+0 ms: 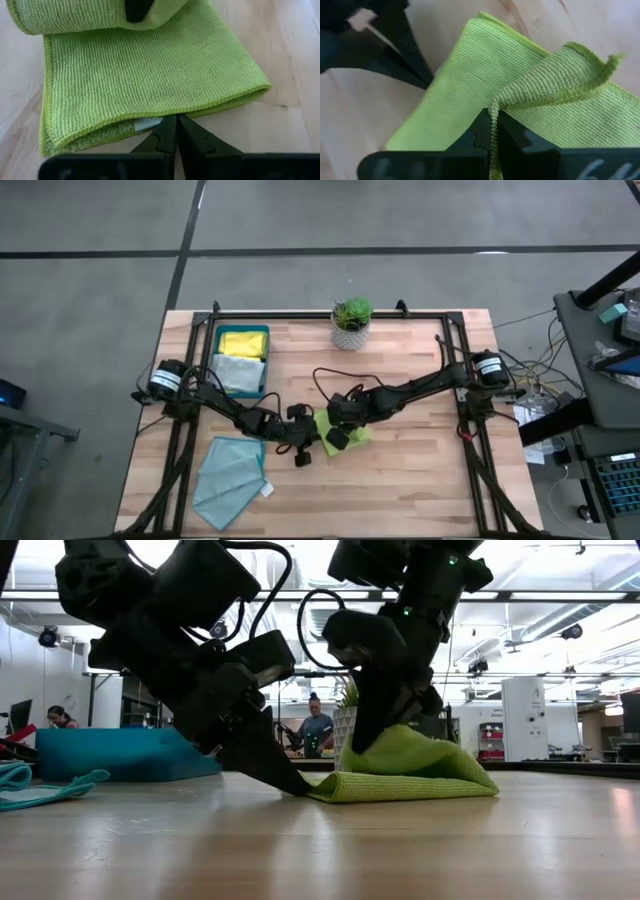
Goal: Fold microfiber towels
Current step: Fold the green towel
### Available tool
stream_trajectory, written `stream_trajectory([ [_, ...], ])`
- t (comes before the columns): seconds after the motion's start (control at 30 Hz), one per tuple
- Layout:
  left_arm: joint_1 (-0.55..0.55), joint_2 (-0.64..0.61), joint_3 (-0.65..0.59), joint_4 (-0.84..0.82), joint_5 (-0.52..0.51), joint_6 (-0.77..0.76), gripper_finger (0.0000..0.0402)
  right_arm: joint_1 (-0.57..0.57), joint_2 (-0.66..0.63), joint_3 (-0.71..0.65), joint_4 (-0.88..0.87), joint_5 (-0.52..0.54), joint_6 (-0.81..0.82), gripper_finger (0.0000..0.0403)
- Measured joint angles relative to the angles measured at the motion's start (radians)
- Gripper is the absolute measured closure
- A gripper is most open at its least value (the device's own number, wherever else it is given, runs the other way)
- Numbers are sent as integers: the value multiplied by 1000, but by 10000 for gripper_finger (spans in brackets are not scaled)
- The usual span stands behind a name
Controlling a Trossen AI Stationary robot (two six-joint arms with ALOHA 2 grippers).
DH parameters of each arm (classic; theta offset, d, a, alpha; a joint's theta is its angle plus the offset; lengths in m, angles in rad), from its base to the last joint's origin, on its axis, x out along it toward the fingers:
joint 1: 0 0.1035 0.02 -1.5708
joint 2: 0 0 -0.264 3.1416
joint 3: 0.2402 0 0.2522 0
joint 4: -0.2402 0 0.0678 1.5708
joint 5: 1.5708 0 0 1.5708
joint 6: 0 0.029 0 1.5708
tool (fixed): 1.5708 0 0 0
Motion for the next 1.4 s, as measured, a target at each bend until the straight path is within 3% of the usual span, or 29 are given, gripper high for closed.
stream_trajectory([
  [0.53, 0, 1, 0, 6, -10, 0, 398, 9, 37, 0, 79, -11, -15, 388],
  [1.03, 0, 1, -1, 7, -12, -1, 398, 9, 35, 0, 86, -38, -33, 239],
  [1.23, 0, 1, -1, 7, -12, -1, 398, 9, -21, 0, 57, -70, -85, 215],
  [1.4, 0, 1, -1, 7, -12, -1, 398, 9, -90, -3, -81, -34, -128, 216],
])
